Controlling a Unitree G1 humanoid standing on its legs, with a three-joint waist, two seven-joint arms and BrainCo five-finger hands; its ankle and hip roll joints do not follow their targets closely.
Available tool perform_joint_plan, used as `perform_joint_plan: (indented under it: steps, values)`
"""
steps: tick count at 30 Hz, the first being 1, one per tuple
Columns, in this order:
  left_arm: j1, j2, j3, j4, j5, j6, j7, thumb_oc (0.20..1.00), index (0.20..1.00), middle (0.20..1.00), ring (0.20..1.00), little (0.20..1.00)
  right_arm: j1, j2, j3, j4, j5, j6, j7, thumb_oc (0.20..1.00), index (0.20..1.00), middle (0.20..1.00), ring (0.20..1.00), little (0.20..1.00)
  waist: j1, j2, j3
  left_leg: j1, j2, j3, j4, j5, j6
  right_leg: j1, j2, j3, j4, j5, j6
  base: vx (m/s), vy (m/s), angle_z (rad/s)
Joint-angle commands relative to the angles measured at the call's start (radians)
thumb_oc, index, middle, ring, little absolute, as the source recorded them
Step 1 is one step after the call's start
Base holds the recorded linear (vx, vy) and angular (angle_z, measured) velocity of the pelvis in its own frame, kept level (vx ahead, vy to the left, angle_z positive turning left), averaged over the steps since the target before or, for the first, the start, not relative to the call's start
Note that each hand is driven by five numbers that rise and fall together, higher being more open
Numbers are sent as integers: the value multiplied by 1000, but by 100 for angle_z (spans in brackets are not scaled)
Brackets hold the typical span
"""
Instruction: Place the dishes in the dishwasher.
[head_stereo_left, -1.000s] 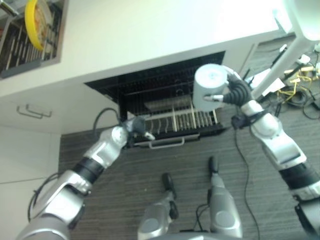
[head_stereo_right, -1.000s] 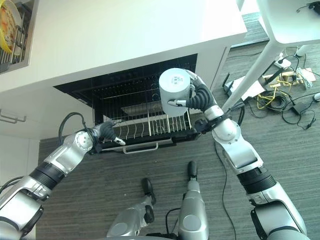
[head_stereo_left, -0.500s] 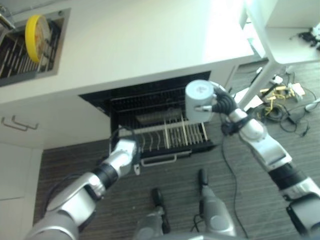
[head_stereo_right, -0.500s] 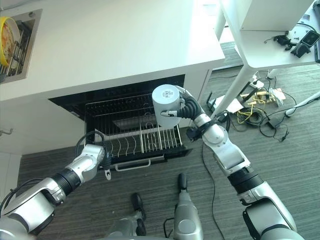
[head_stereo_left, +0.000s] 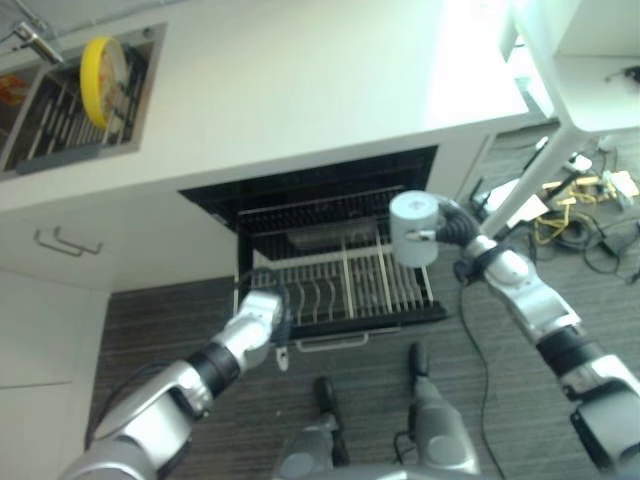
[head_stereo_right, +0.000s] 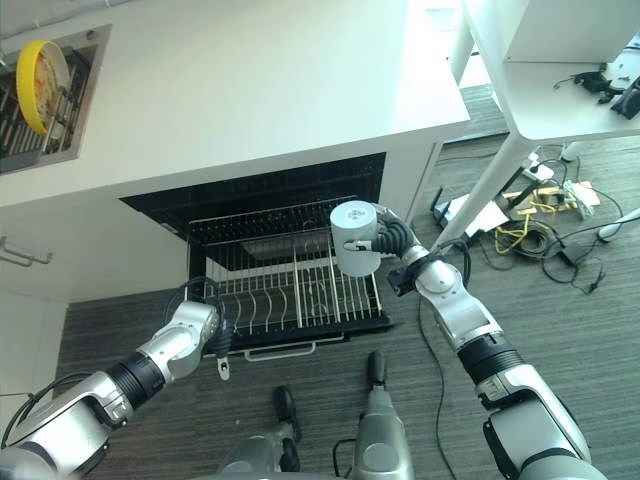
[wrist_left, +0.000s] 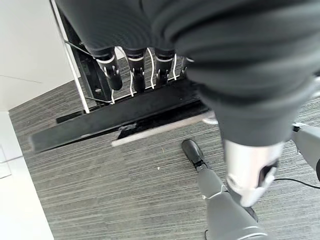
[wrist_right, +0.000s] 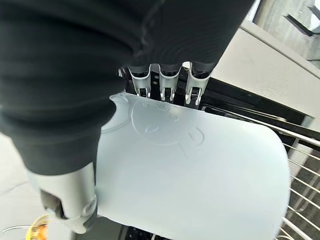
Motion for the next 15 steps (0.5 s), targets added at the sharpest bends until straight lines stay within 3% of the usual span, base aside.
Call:
perform_joint_plan:
  steps: [1, 15]
  values:
    - [238, 92, -142, 40, -54, -24, -181, 1000, 1000, 1000, 1000, 1000, -172, 23, -1, 37, 32, -18, -2, 200, 200, 200, 200, 200, 67, -32, 43, -41, -3, -100, 1, -69, -14, 96, -49, 16, 1, -168, 89, 52, 21, 17]
    - [278, 42, -180, 116, -43, -79, -21, 1000, 1000, 1000, 1000, 1000, -370, 1, 50, 317, 16, 78, 12, 200, 200, 200, 200, 200, 107, 20, 85, -77, -20, -116, 1, -51, -22, 63, -62, 3, 3, -163, 81, 38, 50, 5]
